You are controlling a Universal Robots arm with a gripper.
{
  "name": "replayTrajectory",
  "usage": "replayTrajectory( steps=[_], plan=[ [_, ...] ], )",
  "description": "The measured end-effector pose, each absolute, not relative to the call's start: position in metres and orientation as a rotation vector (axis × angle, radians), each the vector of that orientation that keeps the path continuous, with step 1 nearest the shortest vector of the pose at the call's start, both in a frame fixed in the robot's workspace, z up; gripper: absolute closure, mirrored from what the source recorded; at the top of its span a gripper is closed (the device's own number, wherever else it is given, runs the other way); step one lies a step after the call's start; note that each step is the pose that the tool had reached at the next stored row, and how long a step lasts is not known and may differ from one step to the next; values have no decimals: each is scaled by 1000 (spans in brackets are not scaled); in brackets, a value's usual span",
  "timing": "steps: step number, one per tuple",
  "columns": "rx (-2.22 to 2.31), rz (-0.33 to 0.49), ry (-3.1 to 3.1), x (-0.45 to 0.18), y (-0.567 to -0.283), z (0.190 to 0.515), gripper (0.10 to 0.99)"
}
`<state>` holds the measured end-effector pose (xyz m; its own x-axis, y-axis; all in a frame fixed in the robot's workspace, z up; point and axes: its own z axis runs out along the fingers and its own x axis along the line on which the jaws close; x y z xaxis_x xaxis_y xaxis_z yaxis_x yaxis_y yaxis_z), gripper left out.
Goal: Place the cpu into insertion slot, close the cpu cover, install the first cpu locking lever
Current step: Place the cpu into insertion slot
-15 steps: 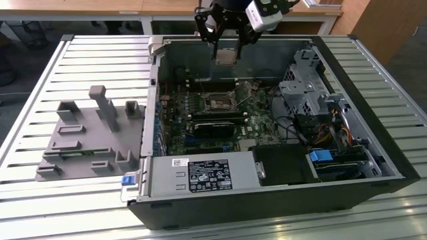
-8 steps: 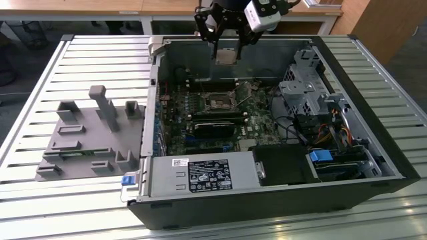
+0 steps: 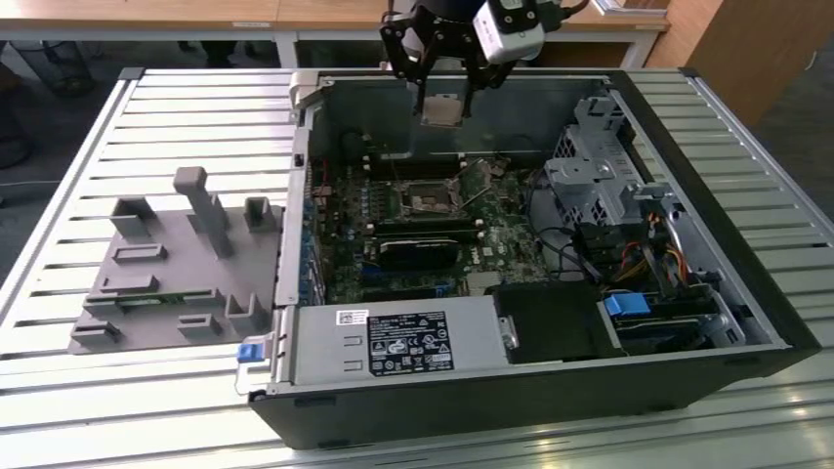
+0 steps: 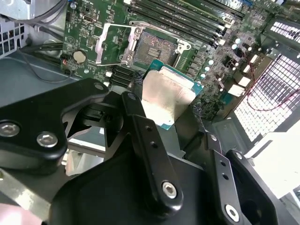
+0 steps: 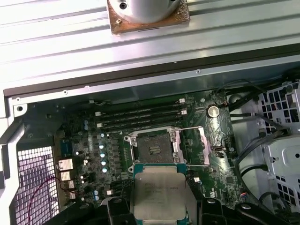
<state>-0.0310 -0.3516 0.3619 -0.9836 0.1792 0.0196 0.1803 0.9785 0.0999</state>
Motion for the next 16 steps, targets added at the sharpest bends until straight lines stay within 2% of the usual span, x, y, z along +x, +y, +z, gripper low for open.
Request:
replayTrajectory(
  steps=[16],
  plan=[
    [-399,-152,-3106,-31,-352,362,557]
  ],
)
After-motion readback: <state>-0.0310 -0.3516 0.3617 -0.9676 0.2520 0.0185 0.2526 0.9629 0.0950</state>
